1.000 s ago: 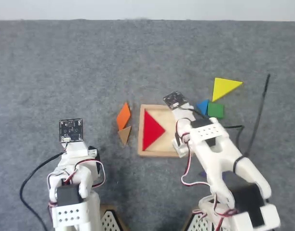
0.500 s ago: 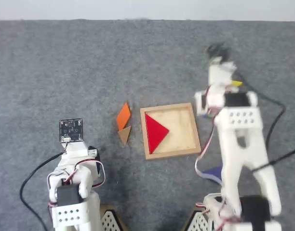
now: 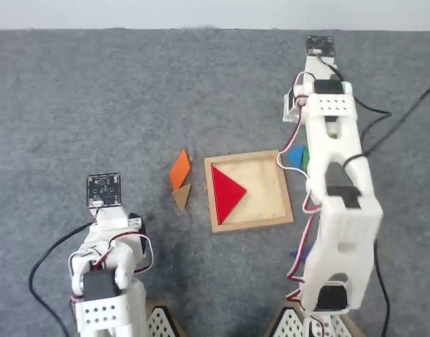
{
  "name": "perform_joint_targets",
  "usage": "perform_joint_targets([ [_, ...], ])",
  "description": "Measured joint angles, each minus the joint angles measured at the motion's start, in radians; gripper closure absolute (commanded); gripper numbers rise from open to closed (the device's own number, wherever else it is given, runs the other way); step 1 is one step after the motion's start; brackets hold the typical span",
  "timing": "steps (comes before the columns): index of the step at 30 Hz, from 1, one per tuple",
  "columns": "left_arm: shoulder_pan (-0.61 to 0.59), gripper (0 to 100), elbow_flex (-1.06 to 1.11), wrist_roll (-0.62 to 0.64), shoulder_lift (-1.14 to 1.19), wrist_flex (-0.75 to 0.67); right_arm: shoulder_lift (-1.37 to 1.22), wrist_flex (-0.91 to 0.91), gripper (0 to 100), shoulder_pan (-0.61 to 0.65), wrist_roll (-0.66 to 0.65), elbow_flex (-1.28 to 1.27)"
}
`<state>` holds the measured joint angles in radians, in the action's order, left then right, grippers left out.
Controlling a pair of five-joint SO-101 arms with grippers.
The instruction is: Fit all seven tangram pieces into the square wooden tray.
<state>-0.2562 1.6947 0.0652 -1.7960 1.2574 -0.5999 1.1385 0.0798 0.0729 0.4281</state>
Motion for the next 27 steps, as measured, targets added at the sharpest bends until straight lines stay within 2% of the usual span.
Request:
perform_joint_targets([
  [5, 0.0, 94, 0.0, 0.0, 0.0, 0.0, -0.235, 0.0, 64.5, -0.031, 0.005, 0.21],
  [9, 0.0, 94, 0.0, 0.0, 0.0, 0.0, -0.353, 0.02, 64.5, -0.077, 0.091, 0.331],
  [15, 0.0, 94, 0.0, 0.0, 0.0, 0.0, -0.451, 0.206, 65.6, -0.141, 0.161, 0.491],
  [21, 0.0, 94, 0.0, 0.0, 0.0, 0.0, -0.505, 0.405, 77.9, -0.169, 0.161, 0.606],
  [27, 0.0, 94, 0.0, 0.0, 0.0, 0.0, -0.519, 0.46, 91.3, -0.227, 0.16, 0.663],
])
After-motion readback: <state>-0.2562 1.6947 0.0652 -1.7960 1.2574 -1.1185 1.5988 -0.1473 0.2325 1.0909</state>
